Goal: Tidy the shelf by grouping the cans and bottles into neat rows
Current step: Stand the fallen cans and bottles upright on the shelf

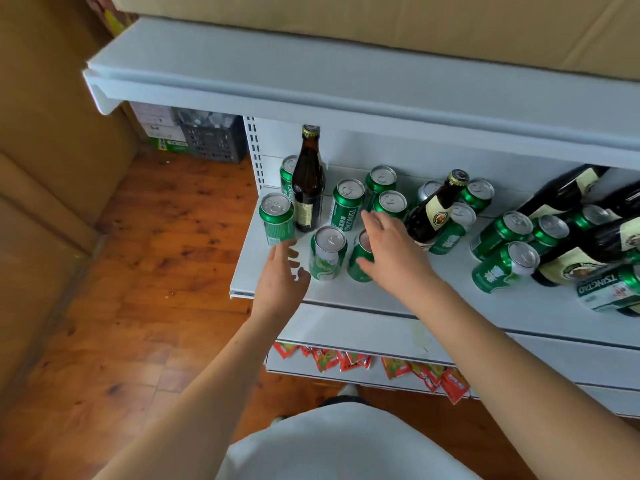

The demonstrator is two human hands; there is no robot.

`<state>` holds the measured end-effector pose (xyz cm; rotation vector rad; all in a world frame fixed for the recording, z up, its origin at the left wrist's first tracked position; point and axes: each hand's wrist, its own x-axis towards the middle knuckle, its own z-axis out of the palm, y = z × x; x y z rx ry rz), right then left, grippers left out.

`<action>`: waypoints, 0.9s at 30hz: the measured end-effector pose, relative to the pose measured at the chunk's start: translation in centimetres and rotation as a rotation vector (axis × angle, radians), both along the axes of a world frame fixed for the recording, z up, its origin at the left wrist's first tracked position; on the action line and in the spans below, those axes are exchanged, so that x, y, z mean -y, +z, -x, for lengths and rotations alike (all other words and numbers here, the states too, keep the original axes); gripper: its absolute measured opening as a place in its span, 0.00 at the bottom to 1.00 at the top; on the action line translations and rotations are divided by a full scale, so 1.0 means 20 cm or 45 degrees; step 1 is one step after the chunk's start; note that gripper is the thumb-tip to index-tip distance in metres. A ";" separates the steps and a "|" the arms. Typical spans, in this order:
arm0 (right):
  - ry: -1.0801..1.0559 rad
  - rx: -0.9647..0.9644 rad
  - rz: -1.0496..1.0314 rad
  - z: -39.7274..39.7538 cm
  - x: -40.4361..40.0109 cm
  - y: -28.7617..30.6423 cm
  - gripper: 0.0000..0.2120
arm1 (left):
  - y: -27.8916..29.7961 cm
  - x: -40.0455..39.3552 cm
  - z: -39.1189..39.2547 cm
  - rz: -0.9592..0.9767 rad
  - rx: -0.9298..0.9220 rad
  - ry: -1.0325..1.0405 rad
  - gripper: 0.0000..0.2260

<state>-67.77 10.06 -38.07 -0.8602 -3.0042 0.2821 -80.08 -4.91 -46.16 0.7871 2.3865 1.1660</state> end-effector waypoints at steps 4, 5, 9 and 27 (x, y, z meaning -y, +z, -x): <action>-0.130 -0.392 -0.019 0.01 0.10 0.09 0.25 | 0.10 0.10 0.09 -0.141 -0.137 0.200 0.18; -0.148 -0.449 -0.016 0.02 0.12 0.11 0.25 | 0.11 0.12 0.12 -0.154 -0.164 0.221 0.18; -0.160 -0.447 0.031 0.07 0.16 0.09 0.25 | 0.15 0.17 0.21 -0.150 -0.233 0.221 0.20; -0.040 0.250 -0.233 0.31 0.17 -0.08 0.34 | 0.16 -0.08 0.59 0.035 -0.153 -0.268 0.27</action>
